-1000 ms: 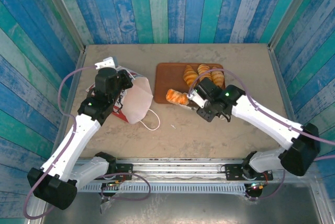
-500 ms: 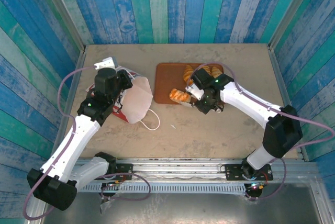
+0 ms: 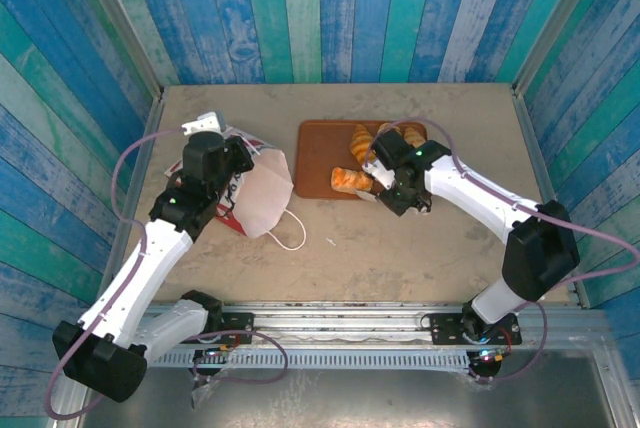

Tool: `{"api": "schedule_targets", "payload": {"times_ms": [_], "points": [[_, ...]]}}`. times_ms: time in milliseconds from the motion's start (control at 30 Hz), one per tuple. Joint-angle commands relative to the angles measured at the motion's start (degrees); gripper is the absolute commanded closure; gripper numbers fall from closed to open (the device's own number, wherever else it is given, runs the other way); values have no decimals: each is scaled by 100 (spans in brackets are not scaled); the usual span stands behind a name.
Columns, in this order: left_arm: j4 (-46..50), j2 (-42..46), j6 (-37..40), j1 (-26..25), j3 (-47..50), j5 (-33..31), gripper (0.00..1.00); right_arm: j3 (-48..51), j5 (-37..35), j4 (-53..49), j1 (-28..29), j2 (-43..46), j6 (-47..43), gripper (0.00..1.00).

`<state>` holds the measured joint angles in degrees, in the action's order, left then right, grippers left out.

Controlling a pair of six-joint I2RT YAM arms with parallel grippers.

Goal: Take the fake bread out of the paper bag

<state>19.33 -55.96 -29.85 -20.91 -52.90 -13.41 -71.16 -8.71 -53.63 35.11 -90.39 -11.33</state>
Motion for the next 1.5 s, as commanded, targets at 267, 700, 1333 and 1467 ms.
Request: {"api": "schedule_targets", "payload": {"times_ms": [267,700,1333,1467], "points": [[-60,235,-39,-19,83,-135,100,-374,787,10,-18,556,127,48],[-125,196,-110,-17,71,83,100,-1754,687,-29,334,-1011,289,47],[-88,121,-86,-17,48,56,100,-1448,143,-254,279,-1077,-258,53],[-79,121,-67,-19,41,49,100,-1323,171,-280,163,-940,-378,53]]}}
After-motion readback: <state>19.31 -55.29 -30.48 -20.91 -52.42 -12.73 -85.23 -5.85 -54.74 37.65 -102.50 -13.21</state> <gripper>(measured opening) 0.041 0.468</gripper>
